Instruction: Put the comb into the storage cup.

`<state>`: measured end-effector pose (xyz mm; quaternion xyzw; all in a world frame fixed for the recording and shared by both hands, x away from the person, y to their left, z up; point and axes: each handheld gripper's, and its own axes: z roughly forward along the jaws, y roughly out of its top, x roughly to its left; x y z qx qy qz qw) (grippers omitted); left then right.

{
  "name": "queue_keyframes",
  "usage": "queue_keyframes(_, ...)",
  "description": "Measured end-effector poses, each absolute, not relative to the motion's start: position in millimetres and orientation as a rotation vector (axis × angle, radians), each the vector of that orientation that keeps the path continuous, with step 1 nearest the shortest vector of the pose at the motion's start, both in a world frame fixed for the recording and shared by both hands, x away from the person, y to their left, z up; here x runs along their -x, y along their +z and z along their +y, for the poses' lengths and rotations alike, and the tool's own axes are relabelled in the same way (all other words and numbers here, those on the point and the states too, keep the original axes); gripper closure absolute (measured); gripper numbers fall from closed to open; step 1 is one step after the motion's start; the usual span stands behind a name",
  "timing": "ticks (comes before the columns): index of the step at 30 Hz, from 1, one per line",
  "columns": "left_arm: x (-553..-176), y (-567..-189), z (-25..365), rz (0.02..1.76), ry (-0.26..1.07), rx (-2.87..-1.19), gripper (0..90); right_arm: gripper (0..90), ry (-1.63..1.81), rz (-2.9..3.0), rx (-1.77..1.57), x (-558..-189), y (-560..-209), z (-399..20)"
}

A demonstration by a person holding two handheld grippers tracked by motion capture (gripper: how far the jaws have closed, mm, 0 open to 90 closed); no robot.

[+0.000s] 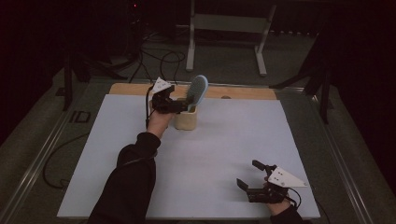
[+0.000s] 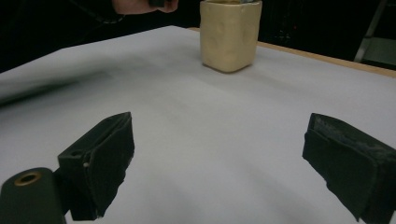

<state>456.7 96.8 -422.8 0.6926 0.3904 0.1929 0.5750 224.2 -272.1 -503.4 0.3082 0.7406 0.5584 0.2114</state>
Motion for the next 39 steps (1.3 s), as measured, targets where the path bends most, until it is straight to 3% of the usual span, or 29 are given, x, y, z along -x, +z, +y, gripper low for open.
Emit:
queue_keyframes(23,-444,-411,109,0.821,0.322,-1.815,0.0,8.8,1.548,2.057,-0.853,-225,-503,-271)
queue_keyframes(39,-426,-405,123,0.763,0.306,-1.898,0.0,8.8,1.557,2.061,-0.857,-226,-502,-270)
